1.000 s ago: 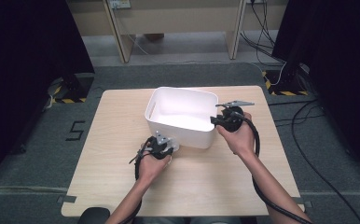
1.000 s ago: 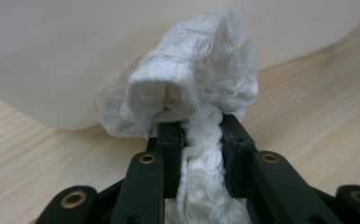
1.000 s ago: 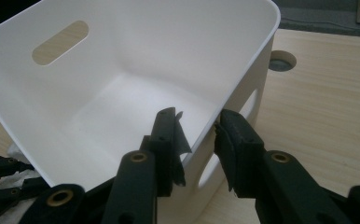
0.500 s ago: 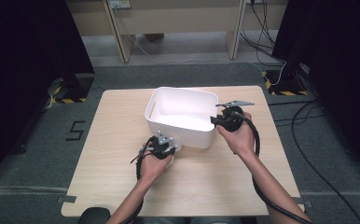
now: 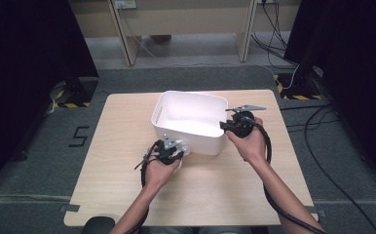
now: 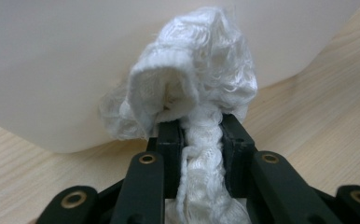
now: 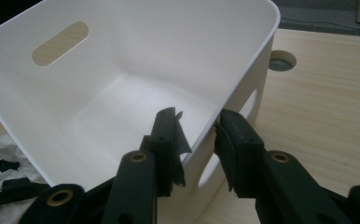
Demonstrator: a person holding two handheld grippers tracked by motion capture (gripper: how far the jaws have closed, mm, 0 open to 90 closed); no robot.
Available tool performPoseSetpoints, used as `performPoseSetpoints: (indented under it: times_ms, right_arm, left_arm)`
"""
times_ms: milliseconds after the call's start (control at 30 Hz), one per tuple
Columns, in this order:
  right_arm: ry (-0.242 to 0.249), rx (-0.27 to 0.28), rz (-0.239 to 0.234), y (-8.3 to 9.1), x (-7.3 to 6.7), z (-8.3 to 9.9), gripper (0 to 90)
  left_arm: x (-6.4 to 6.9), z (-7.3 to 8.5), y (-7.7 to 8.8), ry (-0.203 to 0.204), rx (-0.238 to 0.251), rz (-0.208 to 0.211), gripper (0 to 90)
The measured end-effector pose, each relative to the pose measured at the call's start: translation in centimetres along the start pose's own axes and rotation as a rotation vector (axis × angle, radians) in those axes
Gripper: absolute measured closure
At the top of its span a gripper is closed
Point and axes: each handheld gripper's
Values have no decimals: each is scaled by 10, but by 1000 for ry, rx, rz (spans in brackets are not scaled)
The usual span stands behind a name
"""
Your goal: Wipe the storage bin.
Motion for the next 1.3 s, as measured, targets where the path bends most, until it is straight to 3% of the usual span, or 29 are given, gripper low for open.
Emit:
performPoseSetpoints:
  times_ms: [667, 1300]
  right_arm:
    - [-4, 3, -2, 0, 0, 0, 683]
    - [-2, 6, -3, 0, 1, 0, 683]
  left_arm:
    - [4, -19, 21, 3, 63, 19, 731]
    - [11, -26, 29, -21, 90, 15, 730]
Point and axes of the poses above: each handheld gripper's, and its own axes: y roughly backward along the jaws, z roughly out of its underside, x roughly to its right, and after that the axes turned 5 degrees about y, right-handed
